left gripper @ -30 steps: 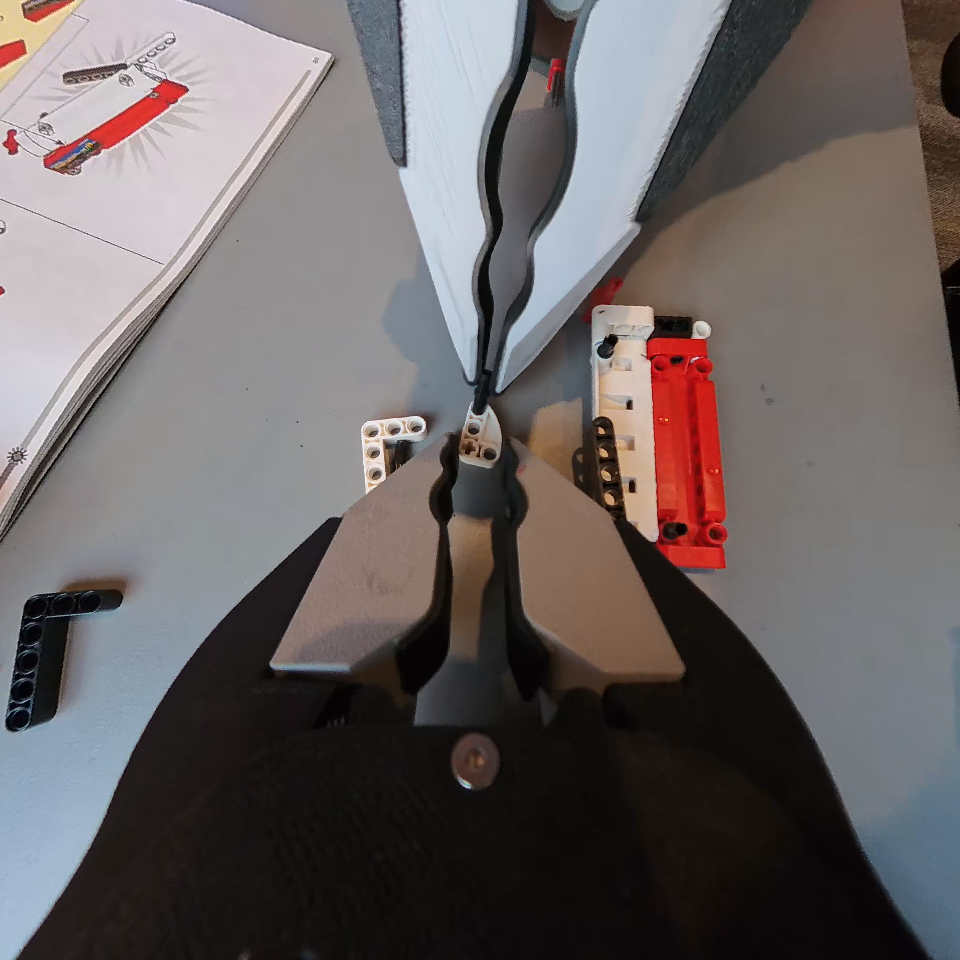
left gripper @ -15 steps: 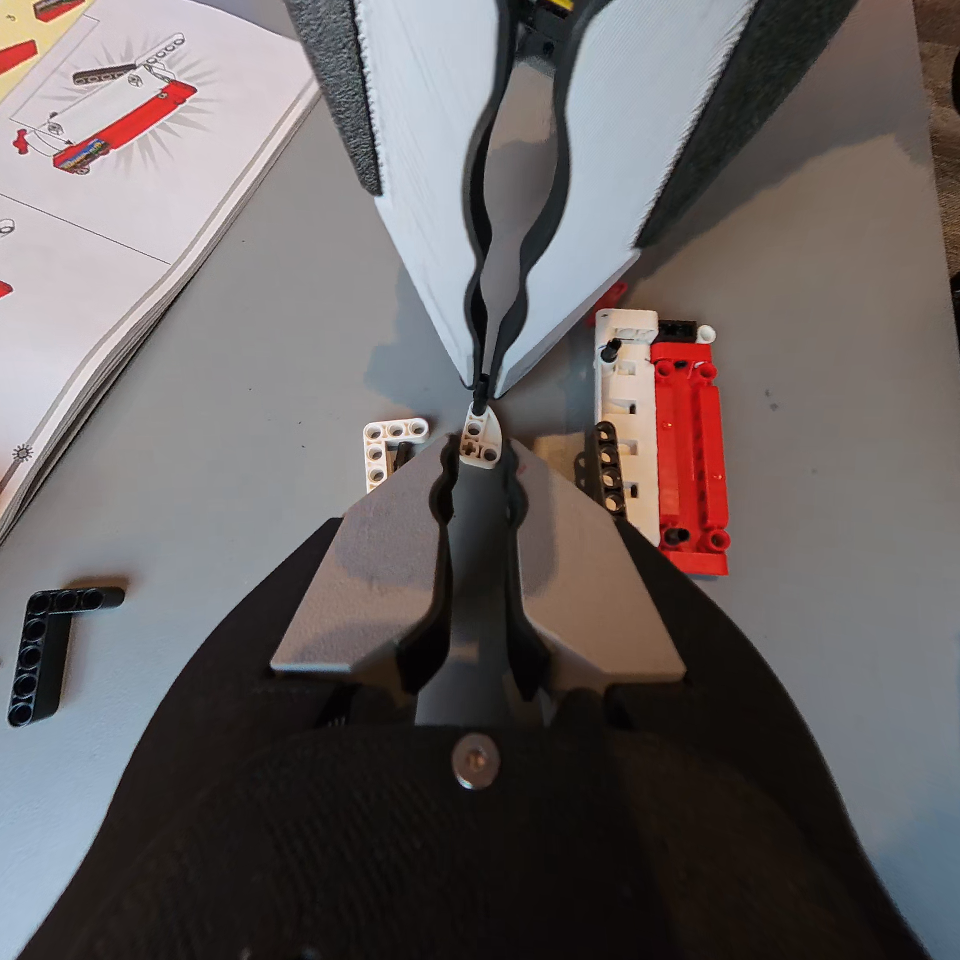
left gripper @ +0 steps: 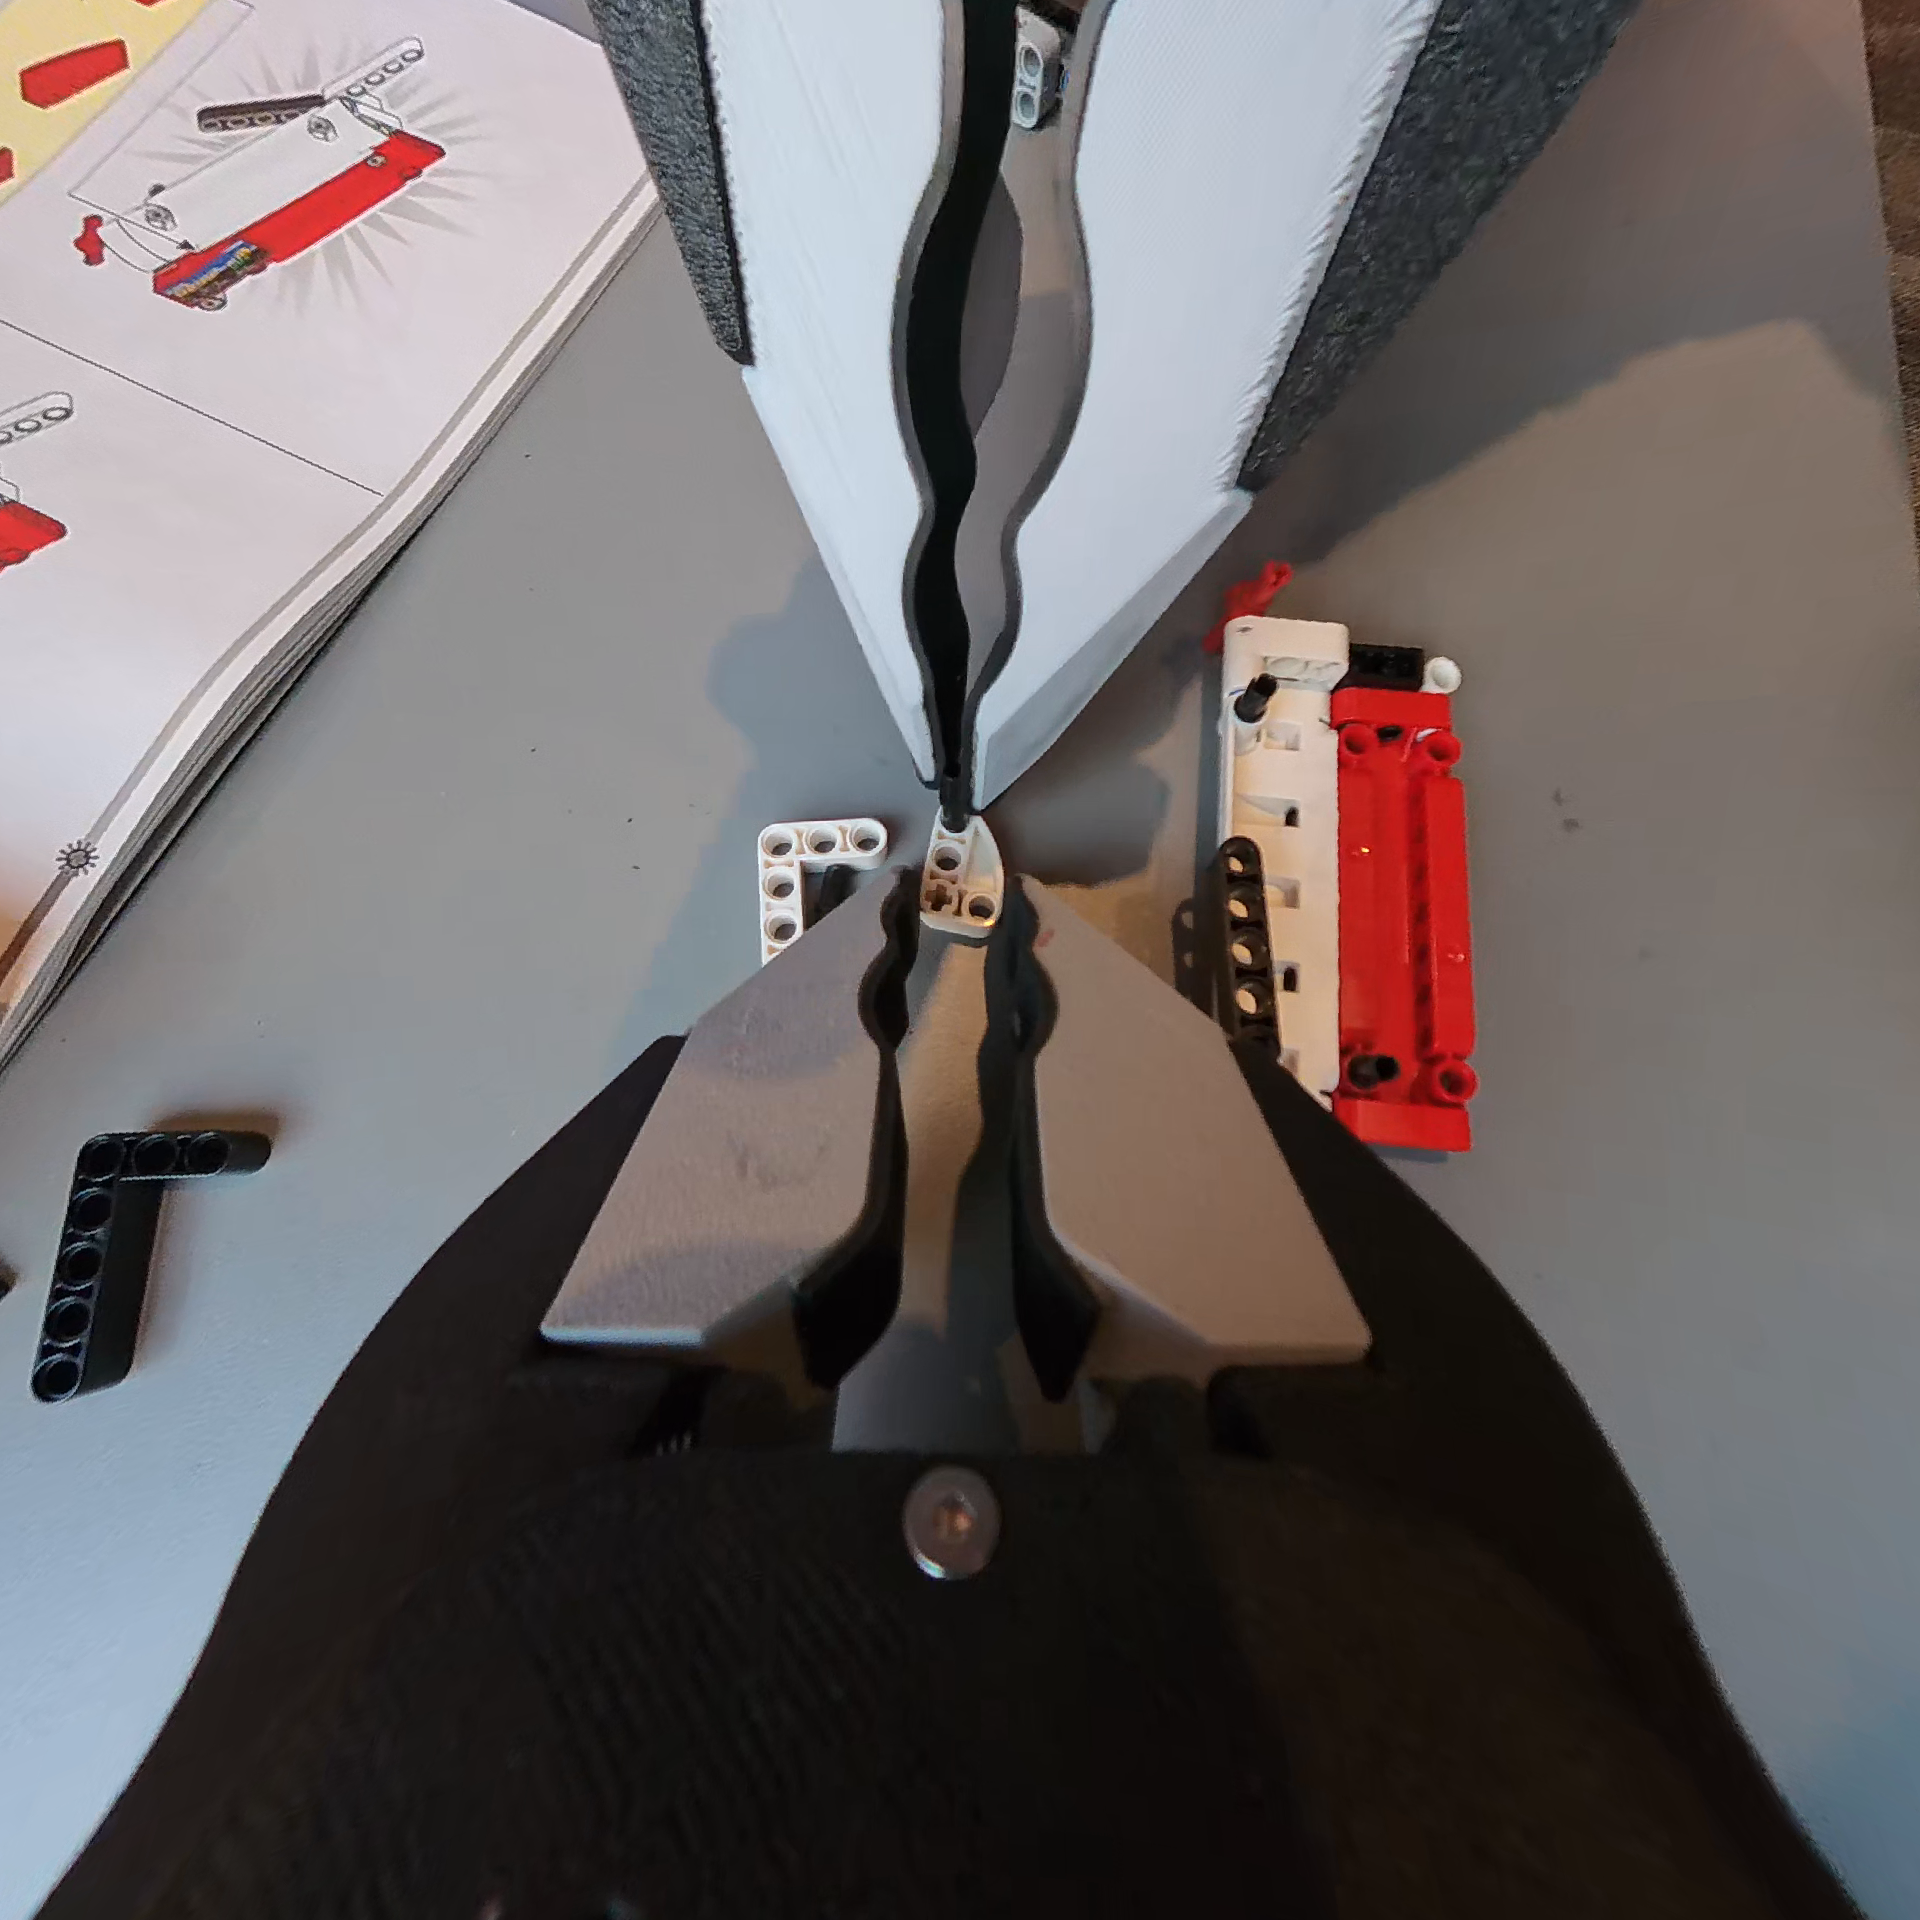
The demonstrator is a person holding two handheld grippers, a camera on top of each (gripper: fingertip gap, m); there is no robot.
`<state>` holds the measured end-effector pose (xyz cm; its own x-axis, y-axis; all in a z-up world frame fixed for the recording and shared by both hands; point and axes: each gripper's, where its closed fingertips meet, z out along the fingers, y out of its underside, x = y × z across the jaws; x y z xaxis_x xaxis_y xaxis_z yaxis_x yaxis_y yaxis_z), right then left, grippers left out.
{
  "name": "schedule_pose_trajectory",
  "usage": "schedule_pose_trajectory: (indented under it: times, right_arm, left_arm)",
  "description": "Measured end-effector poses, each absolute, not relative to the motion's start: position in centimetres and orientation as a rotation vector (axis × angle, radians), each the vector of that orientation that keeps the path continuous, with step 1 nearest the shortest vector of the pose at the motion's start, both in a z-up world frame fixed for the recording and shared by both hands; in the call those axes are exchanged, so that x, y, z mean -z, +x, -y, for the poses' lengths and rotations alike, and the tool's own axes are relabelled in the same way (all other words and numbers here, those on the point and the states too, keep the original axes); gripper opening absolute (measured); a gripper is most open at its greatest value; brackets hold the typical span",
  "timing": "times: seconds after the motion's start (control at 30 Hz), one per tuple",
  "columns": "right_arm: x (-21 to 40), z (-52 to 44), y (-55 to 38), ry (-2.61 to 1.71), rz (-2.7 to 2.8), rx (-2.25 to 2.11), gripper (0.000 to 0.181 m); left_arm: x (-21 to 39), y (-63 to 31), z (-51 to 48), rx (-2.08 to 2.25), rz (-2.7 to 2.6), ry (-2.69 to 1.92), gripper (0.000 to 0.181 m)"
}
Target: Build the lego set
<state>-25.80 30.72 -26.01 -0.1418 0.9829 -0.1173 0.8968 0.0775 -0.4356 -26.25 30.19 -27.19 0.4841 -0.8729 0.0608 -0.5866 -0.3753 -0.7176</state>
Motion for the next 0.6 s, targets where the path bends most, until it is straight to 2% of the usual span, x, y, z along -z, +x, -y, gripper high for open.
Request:
schedule_pose_trajectory:
  times: [0.33, 0.6]
  right_arm:
    - [25.96, -30.76, -25.96, -1.595, 2.32, -0.319, 0.003]
    - [26.03, -30.75, -25.94, -1.527, 2.404, -0.274, 0.003]
  left_arm:
    - [27.21, -26.32, -30.3, 0.581, -1.195, -2.099, 0.013]
    - [27.21, -26.3, -30.3, 0.581, -1.192, -2.1, 0.013]
